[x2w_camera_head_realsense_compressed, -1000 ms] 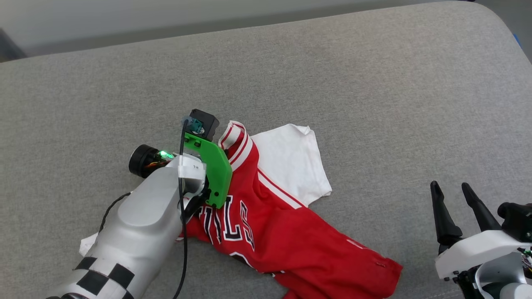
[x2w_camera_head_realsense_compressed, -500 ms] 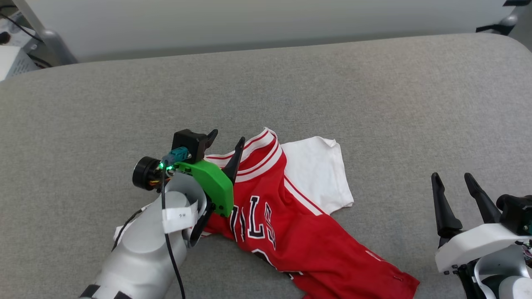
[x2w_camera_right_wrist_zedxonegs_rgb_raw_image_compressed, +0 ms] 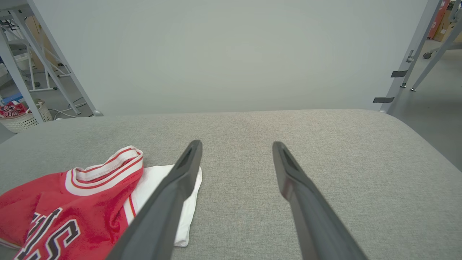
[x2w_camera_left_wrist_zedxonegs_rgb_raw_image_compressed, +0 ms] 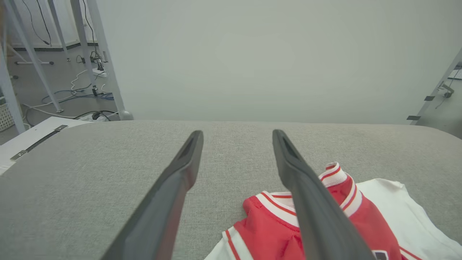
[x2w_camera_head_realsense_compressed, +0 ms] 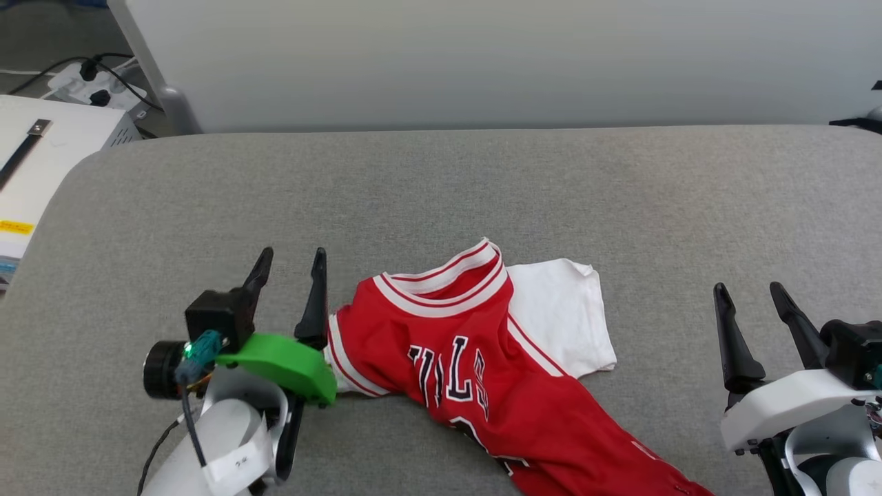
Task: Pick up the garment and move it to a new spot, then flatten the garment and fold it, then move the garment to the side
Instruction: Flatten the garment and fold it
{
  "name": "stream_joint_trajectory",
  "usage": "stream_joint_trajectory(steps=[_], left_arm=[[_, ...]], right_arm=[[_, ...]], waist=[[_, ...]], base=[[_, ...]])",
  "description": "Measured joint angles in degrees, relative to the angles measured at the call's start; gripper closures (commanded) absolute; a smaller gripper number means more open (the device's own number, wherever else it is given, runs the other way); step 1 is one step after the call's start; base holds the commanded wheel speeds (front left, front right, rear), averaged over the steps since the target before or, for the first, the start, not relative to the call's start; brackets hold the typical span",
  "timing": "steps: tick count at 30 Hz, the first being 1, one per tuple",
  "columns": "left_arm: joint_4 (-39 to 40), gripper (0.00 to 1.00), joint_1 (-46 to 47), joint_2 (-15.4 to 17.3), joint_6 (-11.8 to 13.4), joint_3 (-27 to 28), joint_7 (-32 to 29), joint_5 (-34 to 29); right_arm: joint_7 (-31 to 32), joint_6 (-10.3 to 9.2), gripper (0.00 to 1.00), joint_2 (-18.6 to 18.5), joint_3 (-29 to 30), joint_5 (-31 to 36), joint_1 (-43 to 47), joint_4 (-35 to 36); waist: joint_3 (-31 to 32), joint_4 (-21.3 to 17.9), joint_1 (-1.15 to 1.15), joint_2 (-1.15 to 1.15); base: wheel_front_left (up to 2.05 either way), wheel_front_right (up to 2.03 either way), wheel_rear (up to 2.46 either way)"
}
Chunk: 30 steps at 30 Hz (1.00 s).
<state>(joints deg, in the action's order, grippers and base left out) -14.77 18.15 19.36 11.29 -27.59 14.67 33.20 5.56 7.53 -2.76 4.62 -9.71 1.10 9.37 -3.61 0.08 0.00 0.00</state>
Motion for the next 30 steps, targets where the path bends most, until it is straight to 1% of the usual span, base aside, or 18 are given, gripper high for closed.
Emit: stream_joint_trajectory(steps=[3, 7, 12, 16, 19, 21, 24, 26, 30], left_arm=[[5.15, 0.0, -4.89, 0.43, 1.22, 3.47, 0.0, -0.94], [10.02, 0.0, -11.05, 0.57, 2.66, 6.78, 0.01, -2.7], [12.47, 0.0, -15.47, 0.58, 2.9, 8.46, 0.01, -3.31], [13.07, 0.0, -16.16, 0.57, 2.81, 8.73, 0.01, -3.48], [13.4, 0.0, -16.14, 0.54, 2.56, 9.01, 0.01, -3.58], [13.46, 0.0, -16.03, 0.47, 2.47, 9.02, 0.01, -3.99], [13.6, 0.0, -15.79, 0.15, 1.9, 8.46, 0.01, -4.69], [13.71, 0.0, -15.15, -0.25, 1.51, 8.04, 0.01, -4.97], [13.71, 0.0, -11.91, -1.75, 0.86, 7.66, 0.01, -4.98]], right_arm=[[0.3, 0.0, 0.0, -0.02, -0.18, 0.04, 0.16, 0.0], [0.67, 0.01, 0.0, 0.0, -0.63, 0.09, 0.72, 0.11], [1.33, 0.0, 0.0, -0.01, -0.52, 0.56, 1.19, 0.22], [2.66, 0.01, 0.0, 0.0, -0.1, 0.55, 1.18, -0.97], [5.39, 0.0, 0.0, -0.01, 0.63, 0.44, 0.64, -4.36], [7.83, 0.0, 0.0, -0.46, 1.0, -0.12, -1.17, -8.16], [12.99, 0.0, 0.0, -2.41, 1.65, -2.07, -5.57, -15.0], [16.24, 0.0, 0.0, -3.75, 1.61, -3.28, -8.78, -18.37], [22.37, 0.0, 0.0, -6.71, -1.21, -5.17, -16.61, -23.85]], waist=[[1.01, 0.58, 0.0, 0.0], [2.03, 0.88, 0.0, 0.0], [2.4, 0.92, 0.0, 0.0], [2.33, 1.14, 0.0, 0.0], [1.84, 1.36, 0.0, 0.0], [1.38, 1.57, 0.0, 0.0], [0.59, 2.31, 0.0, 0.0], [-0.23, 2.85, 0.0, 0.0], [-2.51, 4.51, 0.0, 0.0]], base=[[0.0, 0.0, 0.0], [0.0, 0.0, 0.0], [0.0, 0.0, 0.0], [0.0, 0.0, 0.0], [0.0, 0.0, 0.0], [0.0, 0.0, 0.0], [0.0, 0.0, 0.0], [0.0, 0.0, 0.0], [0.0, 0.0, 0.0]])
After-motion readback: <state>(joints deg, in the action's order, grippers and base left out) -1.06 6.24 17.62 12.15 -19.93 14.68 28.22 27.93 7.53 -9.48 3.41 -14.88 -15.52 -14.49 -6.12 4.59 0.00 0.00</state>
